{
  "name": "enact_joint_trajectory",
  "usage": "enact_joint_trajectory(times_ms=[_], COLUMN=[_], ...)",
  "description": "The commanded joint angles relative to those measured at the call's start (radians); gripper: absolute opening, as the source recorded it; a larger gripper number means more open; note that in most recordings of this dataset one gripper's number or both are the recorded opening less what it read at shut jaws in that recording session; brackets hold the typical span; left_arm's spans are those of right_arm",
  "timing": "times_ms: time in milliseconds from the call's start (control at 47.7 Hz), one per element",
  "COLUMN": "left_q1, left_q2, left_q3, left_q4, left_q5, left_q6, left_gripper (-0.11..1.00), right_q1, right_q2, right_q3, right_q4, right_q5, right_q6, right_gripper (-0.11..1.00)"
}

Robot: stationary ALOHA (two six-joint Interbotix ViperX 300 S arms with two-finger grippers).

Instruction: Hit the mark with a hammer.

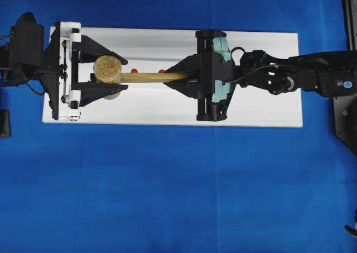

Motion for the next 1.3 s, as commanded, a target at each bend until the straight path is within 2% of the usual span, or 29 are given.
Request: enact_joint_trajectory(times_ms=[0,441,482,566,629,860,1028,1280], left_q1=[-0.003,-0.003,-0.003,-0.003,-0.005,-0.005,-0.005,-0.003], left_q2=[-0.009,-0.029,-0.035,-0.054,-0.071,-0.186,-0.307,-0.482], left_q3=[-0.031,-0.012,-0.008,0.005,0.017,0.092,0.143,0.193], left_q4=[-0.002,-0.003,-0.002,-0.002,-0.002,-0.002,-0.002,-0.002], left_q5=[-0.008,-0.006,-0.005,-0.006,-0.005,0.032,0.115,0.239], left_q6=[-0.006,-0.017,-0.017,-0.018,-0.018,-0.015,-0.015,-0.005], left_gripper=[0.45,0.47,0.55,0.79,0.9,0.87,0.87,0.87], right_q1=[-0.002,0.002,0.002,0.002,0.002,0.0,-0.005,-0.009], right_q2=[-0.011,-0.021,-0.025,-0.04,-0.055,-0.138,-0.198,-0.218], right_q3=[-0.025,-0.015,-0.014,-0.003,0.009,0.091,0.149,0.167], right_q4=[-0.002,0.005,0.008,0.017,0.023,0.055,0.083,0.106], right_q5=[-0.005,-0.012,-0.011,-0.015,-0.021,-0.069,-0.078,-0.08], right_q6=[0.002,0.005,0.006,0.006,0.006,0.006,0.006,0.006], right_gripper=[0.03,0.03,0.03,0.02,0.02,0.02,0.02,0.02])
